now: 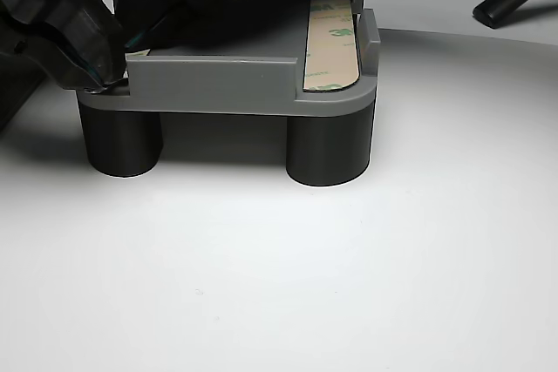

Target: Peel off protective film from adhesive tape.

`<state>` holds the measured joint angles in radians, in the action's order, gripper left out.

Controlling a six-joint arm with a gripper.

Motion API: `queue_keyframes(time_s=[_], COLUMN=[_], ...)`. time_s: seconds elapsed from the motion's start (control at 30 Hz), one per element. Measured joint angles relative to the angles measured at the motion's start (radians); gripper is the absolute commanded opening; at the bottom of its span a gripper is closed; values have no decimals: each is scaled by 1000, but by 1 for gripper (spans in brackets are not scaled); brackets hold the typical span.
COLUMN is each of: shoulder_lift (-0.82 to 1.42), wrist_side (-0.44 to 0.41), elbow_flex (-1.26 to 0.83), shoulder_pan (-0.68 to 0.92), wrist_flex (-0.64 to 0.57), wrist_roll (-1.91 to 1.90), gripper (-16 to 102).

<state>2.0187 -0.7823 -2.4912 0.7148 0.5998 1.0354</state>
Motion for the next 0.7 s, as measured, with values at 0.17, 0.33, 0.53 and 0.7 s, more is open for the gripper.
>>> queue_keyframes(time_s=[0.17, 0.33, 0.53, 0.7], shoulder_lift=[0, 0, 0, 0], wrist_side=[-2, -3, -6, -8], elbow_flex=[0, 0, 3, 17], shoulder_pan=[0, 0, -2, -3], wrist_flex=[0, 0, 3, 9], wrist_roll=[3, 6, 8, 8], gripper=[-11, -11, -11, -11])
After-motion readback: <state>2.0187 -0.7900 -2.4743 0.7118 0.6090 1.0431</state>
